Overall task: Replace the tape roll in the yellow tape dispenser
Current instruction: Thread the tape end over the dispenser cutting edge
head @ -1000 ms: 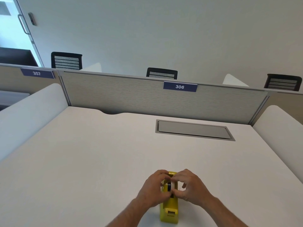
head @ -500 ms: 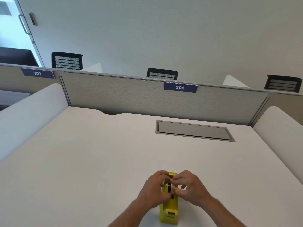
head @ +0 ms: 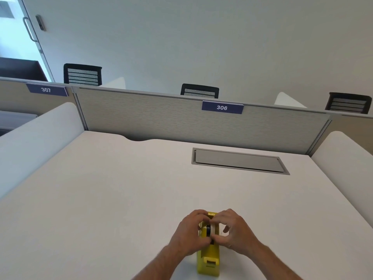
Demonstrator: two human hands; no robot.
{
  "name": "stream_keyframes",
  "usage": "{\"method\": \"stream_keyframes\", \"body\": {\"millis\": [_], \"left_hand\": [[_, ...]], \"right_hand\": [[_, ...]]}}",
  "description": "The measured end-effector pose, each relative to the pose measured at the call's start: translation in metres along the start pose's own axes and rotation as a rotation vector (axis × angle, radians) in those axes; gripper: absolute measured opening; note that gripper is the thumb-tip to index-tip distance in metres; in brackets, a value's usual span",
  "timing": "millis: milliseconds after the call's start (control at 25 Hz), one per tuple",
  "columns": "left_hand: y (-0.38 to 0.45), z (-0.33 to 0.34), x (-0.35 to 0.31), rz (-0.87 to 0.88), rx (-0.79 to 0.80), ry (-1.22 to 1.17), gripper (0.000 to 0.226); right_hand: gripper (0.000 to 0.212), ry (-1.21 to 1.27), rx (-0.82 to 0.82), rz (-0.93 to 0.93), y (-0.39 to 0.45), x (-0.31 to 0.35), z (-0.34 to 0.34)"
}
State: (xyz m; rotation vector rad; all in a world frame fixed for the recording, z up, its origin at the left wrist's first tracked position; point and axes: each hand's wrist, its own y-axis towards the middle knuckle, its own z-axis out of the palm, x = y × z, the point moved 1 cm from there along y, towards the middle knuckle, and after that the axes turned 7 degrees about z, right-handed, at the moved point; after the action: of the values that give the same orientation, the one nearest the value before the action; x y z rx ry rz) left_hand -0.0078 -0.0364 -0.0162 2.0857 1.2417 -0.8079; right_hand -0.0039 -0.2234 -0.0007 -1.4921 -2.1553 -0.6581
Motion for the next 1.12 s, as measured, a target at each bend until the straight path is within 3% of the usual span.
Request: {"method": "stream_keyframes", "body": {"millis": [800, 1120], "left_hand": [[0.0006, -0.0002, -0.003, -0.032, -0.006, 0.01, 0.042], [0.0015, -0.0004, -0.0003, 0.002, -0.009, 0.004, 0.045]], "right_hand": [[0.017, 0.054, -0.033, -0.02, 0.004, -0.0015, -0.0015], [0.031, 0.056, -0.02, -0.003, -0.0003, -0.0021, 0.0009]]}}
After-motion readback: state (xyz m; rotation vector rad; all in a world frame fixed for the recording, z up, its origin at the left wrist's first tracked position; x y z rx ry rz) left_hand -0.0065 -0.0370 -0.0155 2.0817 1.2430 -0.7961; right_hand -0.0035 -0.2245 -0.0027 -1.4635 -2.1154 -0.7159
